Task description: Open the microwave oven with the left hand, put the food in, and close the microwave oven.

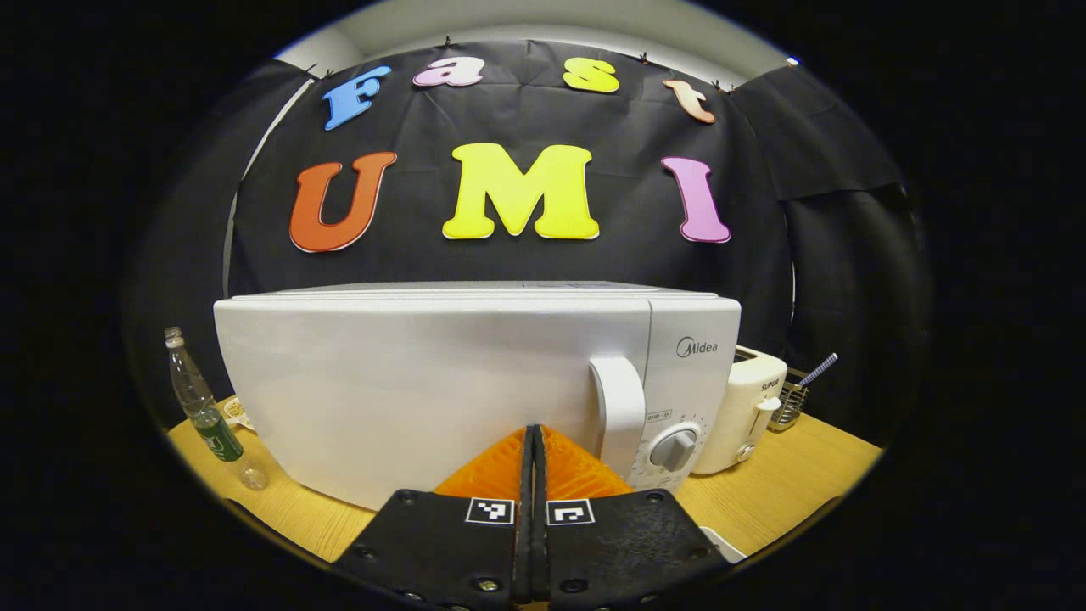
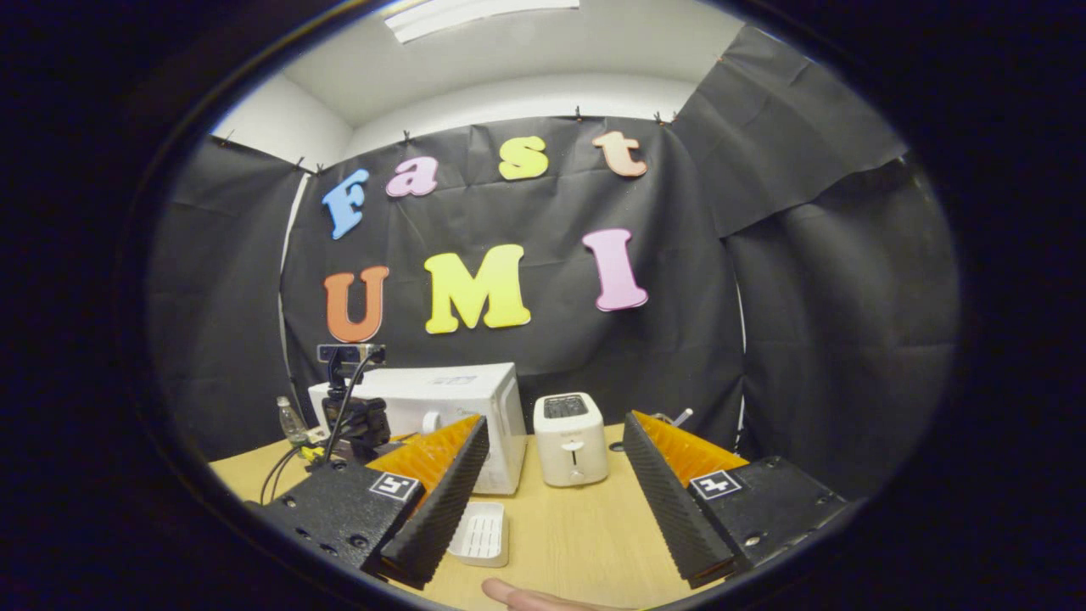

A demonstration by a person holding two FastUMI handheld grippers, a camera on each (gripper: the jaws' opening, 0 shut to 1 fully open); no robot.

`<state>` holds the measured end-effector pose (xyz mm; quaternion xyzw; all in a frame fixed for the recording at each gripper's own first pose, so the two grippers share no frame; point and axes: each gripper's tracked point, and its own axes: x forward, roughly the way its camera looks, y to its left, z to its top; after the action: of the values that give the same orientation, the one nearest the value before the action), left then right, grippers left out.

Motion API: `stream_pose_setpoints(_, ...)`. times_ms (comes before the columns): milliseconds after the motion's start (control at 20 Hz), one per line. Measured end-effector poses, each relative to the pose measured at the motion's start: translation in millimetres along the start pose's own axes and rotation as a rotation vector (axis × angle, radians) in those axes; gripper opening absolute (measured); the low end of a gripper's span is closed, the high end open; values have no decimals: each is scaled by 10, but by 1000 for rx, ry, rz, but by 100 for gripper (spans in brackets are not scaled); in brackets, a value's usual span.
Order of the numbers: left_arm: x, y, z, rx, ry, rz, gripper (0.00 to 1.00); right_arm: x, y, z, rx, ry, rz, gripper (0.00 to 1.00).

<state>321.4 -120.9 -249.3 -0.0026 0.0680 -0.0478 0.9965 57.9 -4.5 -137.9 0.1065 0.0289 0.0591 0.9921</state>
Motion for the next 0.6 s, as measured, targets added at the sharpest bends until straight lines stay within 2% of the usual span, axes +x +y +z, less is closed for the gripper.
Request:
stream_pose_setpoints(150,-38,-18,-80,14,48,-23,0,-158,18,8,13,5,-21,100)
stream_pose_setpoints(250,-229,78,-136,27,90,9,0,-272,46,16,2,2,-22,100)
stream_pose_setpoints(300,-355,92,-76,27,79,8,0,-332,42,27,-2,-2,-26,92)
stream_pose_setpoints(350,-512,77,6,21,62,-7,0,-389,52,39,-4,-5,-26,100)
stream_pose_setpoints(500,-1045,76,254,24,23,-26,0,-539,135,54,-16,-18,-10,100)
stream_pose_setpoints(600,-1444,167,407,39,12,-2,0,-600,149,68,-25,-24,-12,100)
